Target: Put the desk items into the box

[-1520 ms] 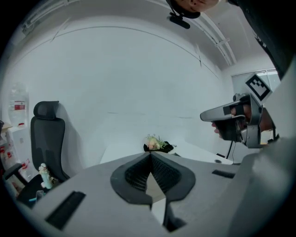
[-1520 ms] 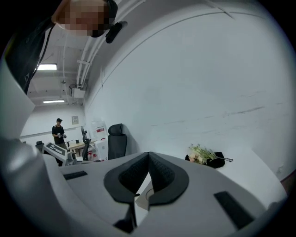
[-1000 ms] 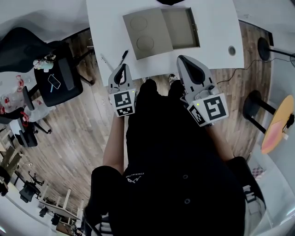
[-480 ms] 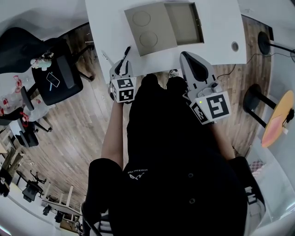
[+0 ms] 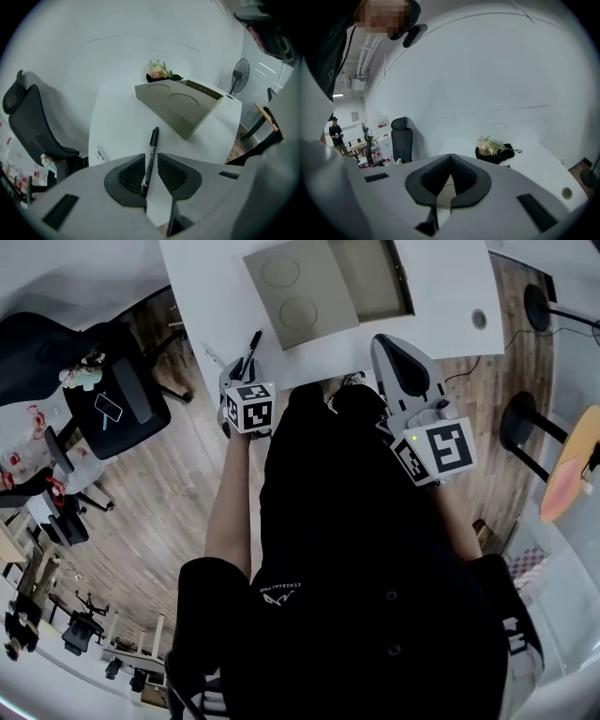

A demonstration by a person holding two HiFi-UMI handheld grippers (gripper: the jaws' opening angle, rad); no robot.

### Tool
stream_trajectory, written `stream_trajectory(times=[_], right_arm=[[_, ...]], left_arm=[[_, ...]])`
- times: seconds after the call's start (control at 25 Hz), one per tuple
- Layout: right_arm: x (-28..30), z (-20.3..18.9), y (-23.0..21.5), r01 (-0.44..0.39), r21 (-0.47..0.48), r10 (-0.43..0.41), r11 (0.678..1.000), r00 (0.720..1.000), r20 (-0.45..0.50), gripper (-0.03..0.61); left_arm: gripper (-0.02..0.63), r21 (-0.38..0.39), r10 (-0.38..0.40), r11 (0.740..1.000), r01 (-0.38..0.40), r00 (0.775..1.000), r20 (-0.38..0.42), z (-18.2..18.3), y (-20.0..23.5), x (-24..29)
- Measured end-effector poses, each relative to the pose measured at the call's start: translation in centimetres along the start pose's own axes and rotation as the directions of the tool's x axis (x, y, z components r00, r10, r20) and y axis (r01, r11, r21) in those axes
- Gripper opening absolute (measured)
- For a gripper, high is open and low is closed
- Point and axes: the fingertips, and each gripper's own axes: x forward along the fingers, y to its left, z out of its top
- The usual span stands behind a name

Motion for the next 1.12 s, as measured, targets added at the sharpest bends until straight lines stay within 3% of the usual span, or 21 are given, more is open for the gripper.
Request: stream_trajectory(times=[0.52, 0.6, 1.12], right_arm=[[-0.2, -0.4, -0.5, 0.026, 0.006, -0.026, 1.000, 1.000, -0.005, -0.001], [-0.1, -0.4, -0.4, 0.024, 0.006, -0.024, 1.000, 1.000, -0.004, -0.002], [0.0, -0.5, 0.0, -0.003, 0.012, 0.003, 1.000, 1.000, 0.010, -0.002]], left_arm=[[0.074, -0.002, -0.048, 0.999, 0.048, 0.997, -0.059, -0.6, -0.9, 1.5], [0.049, -0.023, -0.052, 0.998, 0.051, 0.997, -0.059, -0.6, -0.8, 1.5], [0.048, -0.209, -0.035, 0.977, 0.041, 0.999, 0.033, 1.0, 0.3, -1.0]])
